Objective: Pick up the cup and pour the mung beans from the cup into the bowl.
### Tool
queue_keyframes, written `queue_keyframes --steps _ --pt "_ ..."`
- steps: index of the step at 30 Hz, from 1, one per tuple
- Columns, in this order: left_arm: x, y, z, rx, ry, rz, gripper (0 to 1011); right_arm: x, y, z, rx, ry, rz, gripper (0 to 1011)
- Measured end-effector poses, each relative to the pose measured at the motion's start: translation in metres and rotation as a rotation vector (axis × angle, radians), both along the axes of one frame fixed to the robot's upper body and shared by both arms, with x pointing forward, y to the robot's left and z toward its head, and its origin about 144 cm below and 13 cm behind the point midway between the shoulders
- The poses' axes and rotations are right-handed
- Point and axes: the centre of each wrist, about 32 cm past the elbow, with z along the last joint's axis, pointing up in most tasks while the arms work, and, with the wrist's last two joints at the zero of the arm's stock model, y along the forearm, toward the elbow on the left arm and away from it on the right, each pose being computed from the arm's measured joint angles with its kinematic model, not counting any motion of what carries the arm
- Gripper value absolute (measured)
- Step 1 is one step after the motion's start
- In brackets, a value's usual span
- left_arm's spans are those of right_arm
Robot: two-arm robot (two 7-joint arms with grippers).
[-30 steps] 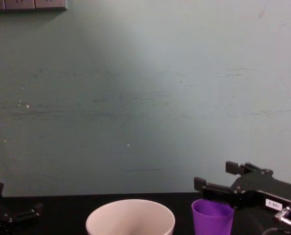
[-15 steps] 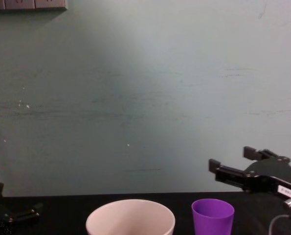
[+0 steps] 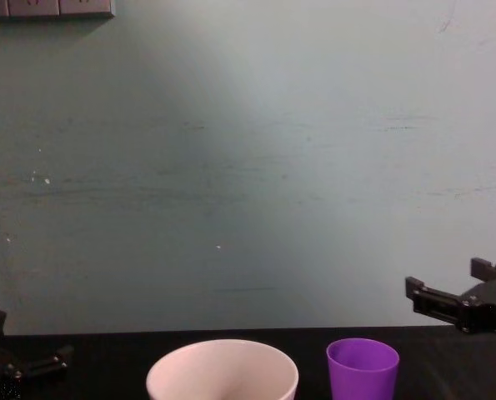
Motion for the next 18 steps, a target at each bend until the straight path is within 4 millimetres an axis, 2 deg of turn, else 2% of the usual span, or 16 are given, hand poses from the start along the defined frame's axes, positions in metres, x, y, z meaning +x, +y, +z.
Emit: queue_keyframes --steps 18 --pt "0.0 0.0 0.0 0.0 0.0 0.0 1000 -0.004 -0.008 -0.011 -0.016 0.106 -0.056 1003"
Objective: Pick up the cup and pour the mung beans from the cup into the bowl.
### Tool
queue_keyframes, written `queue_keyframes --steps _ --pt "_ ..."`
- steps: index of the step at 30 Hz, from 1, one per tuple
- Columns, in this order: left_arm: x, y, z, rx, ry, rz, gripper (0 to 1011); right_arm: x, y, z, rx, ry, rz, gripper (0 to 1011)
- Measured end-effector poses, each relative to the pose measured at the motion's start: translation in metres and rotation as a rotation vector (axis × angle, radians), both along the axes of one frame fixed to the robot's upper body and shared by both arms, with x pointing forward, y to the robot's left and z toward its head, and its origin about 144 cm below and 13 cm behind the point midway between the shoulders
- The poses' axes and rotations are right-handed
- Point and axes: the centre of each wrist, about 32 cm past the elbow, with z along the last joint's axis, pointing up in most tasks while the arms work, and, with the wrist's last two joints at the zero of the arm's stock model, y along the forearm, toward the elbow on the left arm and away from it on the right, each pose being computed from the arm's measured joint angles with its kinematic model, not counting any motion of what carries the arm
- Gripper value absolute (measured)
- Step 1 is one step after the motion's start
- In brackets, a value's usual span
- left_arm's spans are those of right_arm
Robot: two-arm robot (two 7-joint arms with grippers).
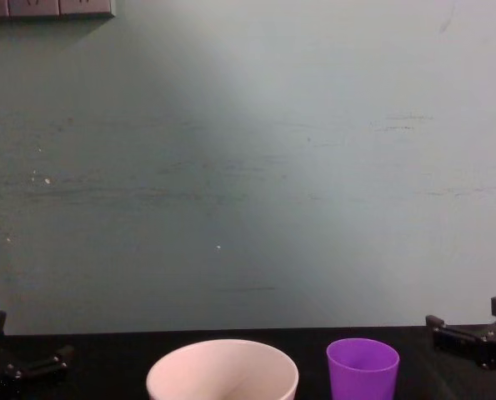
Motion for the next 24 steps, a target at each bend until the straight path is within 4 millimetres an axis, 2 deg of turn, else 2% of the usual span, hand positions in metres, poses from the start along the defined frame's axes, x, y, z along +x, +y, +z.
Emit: queue_keyframes --steps 24 --pt "0.0 0.0 0.0 0.0 0.0 0.0 1000 0.0003 0.0003 -0.0004 -0.005 0.022 -0.003 1003"
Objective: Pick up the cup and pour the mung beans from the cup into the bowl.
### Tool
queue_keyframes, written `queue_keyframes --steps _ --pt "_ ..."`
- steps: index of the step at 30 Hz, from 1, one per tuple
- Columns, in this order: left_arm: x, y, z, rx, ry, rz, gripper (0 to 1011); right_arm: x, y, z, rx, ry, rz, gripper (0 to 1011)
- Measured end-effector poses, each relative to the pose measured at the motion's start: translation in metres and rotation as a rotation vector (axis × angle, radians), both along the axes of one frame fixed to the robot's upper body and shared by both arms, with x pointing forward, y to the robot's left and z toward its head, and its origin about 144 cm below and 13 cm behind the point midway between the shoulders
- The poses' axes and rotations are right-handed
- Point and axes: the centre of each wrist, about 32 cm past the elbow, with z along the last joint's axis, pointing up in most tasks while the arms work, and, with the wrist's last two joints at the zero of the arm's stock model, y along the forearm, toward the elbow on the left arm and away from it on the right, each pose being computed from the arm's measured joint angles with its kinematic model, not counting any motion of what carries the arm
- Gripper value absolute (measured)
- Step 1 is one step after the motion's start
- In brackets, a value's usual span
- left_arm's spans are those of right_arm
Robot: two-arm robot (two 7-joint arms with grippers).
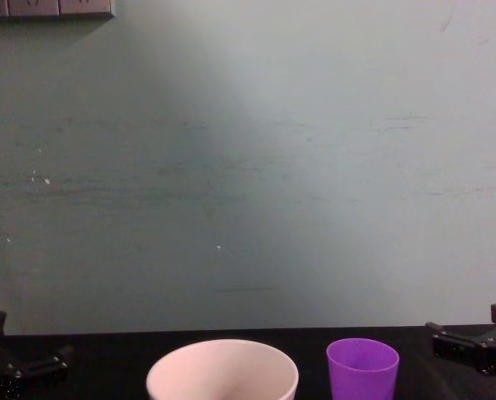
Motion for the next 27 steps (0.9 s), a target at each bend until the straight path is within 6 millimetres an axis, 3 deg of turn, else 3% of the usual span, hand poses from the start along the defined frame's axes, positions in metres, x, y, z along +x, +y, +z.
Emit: queue_keyframes --steps 27 --pt "0.0 0.0 0.0 0.0 0.0 0.0 1000 0.0002 -0.0002 0.0002 0.0 -0.003 0.002 1003"
